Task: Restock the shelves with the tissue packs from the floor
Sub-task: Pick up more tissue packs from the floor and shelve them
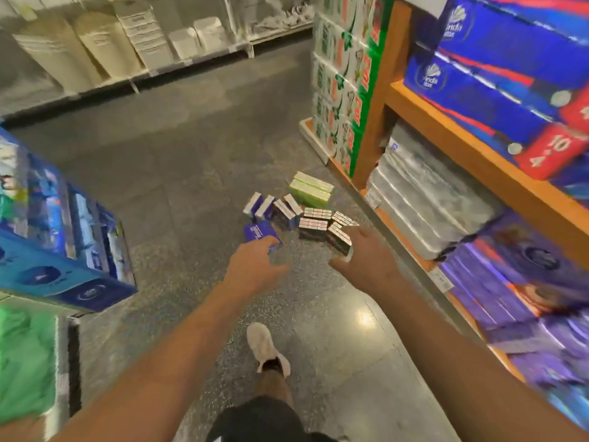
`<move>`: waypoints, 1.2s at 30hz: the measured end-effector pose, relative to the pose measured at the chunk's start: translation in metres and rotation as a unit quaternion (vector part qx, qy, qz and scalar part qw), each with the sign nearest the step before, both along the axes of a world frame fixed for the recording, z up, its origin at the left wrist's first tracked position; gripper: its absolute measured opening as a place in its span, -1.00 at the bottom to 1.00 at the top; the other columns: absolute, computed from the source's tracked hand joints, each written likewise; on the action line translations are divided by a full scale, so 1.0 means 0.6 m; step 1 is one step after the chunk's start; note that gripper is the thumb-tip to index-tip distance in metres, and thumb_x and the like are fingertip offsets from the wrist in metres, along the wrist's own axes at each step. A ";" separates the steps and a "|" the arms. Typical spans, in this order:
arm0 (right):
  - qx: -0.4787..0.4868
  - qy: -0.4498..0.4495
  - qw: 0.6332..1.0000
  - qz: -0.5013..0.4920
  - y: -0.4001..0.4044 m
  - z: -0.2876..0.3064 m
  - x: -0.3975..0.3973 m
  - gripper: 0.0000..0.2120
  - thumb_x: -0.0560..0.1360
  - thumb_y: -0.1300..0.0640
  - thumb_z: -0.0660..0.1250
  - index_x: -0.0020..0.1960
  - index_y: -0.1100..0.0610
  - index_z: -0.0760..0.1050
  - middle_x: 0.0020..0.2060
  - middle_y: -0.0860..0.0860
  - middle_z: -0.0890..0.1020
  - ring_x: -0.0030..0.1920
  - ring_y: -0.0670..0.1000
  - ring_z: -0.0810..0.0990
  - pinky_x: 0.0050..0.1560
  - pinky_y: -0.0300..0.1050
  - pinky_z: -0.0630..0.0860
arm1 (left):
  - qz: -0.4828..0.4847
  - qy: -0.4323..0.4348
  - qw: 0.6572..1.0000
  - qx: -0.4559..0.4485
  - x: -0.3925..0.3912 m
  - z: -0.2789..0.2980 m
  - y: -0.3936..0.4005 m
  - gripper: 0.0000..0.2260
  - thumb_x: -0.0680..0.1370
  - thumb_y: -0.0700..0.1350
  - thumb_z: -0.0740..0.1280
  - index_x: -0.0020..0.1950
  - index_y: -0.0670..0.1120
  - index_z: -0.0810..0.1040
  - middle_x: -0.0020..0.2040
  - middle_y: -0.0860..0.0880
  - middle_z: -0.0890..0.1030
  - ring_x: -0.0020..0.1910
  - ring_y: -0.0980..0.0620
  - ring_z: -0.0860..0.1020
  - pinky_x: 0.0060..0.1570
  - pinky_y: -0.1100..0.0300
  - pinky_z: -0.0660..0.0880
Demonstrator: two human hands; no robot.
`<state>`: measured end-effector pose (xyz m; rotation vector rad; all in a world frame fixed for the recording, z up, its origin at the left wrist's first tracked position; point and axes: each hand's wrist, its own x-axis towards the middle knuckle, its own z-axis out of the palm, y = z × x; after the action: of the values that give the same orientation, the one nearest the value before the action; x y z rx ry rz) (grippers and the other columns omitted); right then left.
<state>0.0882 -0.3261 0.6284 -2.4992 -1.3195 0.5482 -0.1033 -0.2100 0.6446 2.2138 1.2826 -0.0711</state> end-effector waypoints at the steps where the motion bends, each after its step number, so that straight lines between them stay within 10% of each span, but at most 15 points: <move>1: -0.012 0.002 1.000 -0.002 0.027 -0.016 0.009 -0.26 0.42 -0.25 0.39 0.48 0.01 0.26 0.44 0.04 0.38 0.37 0.12 0.40 0.31 0.08 0.43 | -0.002 0.002 1.000 -0.006 0.014 -0.018 0.034 -0.58 0.44 0.08 0.44 0.27 0.03 0.49 0.14 -0.01 0.59 0.08 -0.06 0.55 -0.06 0.16 0.41; 18: -0.111 0.094 0.980 -0.134 0.396 -0.306 0.307 -0.39 0.45 -0.12 0.41 0.42 0.05 0.34 0.35 0.08 0.45 0.27 0.15 0.48 0.15 0.00 0.47 | -0.112 0.095 0.983 -0.112 0.422 -0.321 0.432 -0.45 0.48 0.02 0.41 0.45 0.00 0.36 0.31 -0.07 0.52 0.26 -0.07 0.50 0.25 0.06 0.44; 36: -0.242 0.058 0.960 -0.124 0.551 -1.134 0.504 -0.30 0.41 -0.04 0.48 0.44 0.09 0.26 0.40 0.18 0.34 0.35 0.24 0.36 0.28 0.10 0.42 | -0.251 0.233 0.937 0.074 0.644 -1.190 0.603 -0.29 0.42 0.08 0.44 0.47 0.00 0.19 0.37 -0.18 0.35 0.34 -0.20 0.34 0.31 -0.14 0.32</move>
<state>0.3905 0.0046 -0.0518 -2.9006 -0.8860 1.0437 0.2832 0.1521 -0.0693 2.7115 0.9226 -0.7568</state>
